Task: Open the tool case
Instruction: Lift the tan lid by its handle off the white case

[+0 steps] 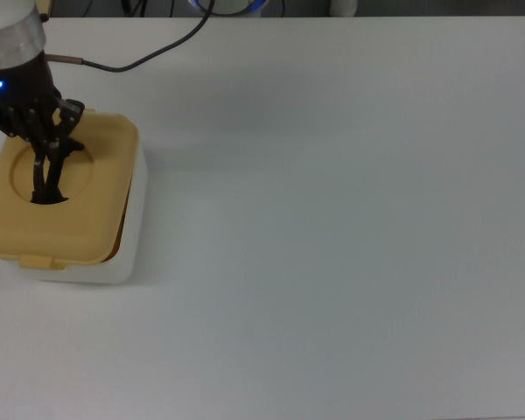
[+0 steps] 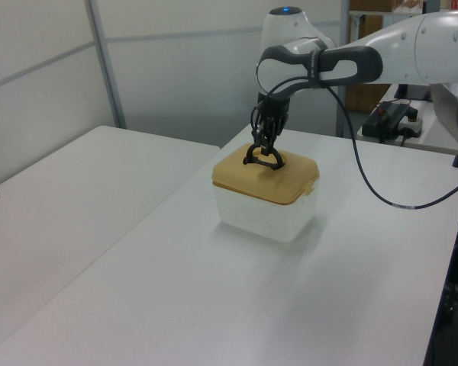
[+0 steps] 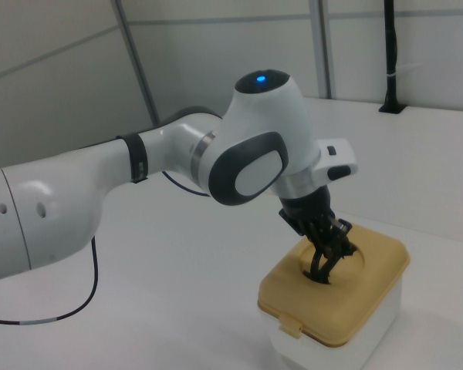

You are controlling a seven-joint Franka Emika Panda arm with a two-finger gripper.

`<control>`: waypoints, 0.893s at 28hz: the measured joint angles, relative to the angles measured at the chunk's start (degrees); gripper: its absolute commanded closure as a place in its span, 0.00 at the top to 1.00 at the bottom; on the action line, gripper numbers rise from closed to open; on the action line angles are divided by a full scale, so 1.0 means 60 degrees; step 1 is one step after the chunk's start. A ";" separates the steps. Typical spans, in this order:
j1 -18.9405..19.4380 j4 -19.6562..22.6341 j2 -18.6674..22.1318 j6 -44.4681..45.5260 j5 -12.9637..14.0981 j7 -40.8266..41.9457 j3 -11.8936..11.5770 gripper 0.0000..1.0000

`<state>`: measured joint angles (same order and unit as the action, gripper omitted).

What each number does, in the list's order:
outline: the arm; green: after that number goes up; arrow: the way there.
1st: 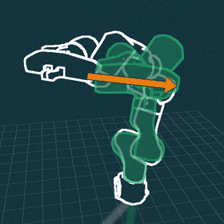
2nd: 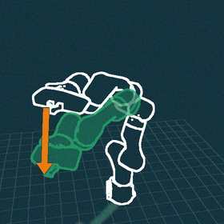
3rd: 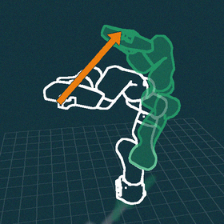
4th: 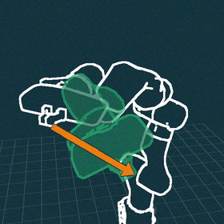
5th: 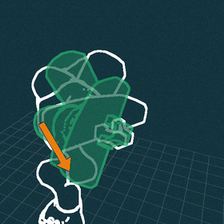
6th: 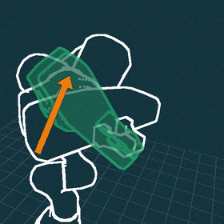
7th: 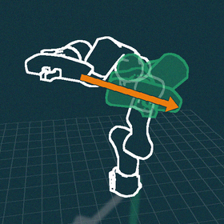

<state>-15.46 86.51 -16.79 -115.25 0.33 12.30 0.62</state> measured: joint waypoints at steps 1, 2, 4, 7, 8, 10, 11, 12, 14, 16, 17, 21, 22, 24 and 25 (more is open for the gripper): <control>0.0000 -0.0062 0.0016 0.0009 0.0000 0.0000 0.0000 0.00; 0.0000 -0.0122 0.0034 0.0020 0.0000 0.0000 0.0000 0.00; 0.0001 -0.0226 0.0087 0.0050 0.0000 0.0000 0.0004 0.00; 0.0010 -0.0336 0.0211 0.0153 0.0000 0.0014 0.0040 0.00; 0.0028 -0.0349 0.0253 0.0204 0.0000 0.0047 0.0069 0.00; 0.0111 -0.0372 0.0324 0.0344 0.0000 0.0101 0.0143 0.00; 0.0194 -0.0374 0.0355 0.0403 0.0000 0.0102 0.0175 0.00; 0.0359 -0.0374 0.0395 0.0480 0.0000 0.0100 0.0212 0.00; 0.0637 -0.0373 0.0429 0.0580 0.0000 0.0049 0.0250 0.00; 0.0962 -0.0374 0.0446 0.0687 0.0000 -0.0143 0.0271 0.00; 0.1209 -0.0373 0.0458 0.0750 -0.0001 -0.0341 0.0279 0.00; 0.1827 -0.0371 0.0526 0.1104 -0.0001 -0.0782 0.0295 0.00; 0.2018 -0.0368 0.0574 0.1301 -0.0001 -0.0855 0.0297 0.00; 0.2231 -0.0349 0.0655 0.1599 -0.0001 -0.0908 0.0300 0.00; 0.2341 -0.0321 0.0706 0.1787 -0.0001 -0.0944 0.0303 0.00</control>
<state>-1.42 84.58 -12.55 -104.52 0.33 6.64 2.44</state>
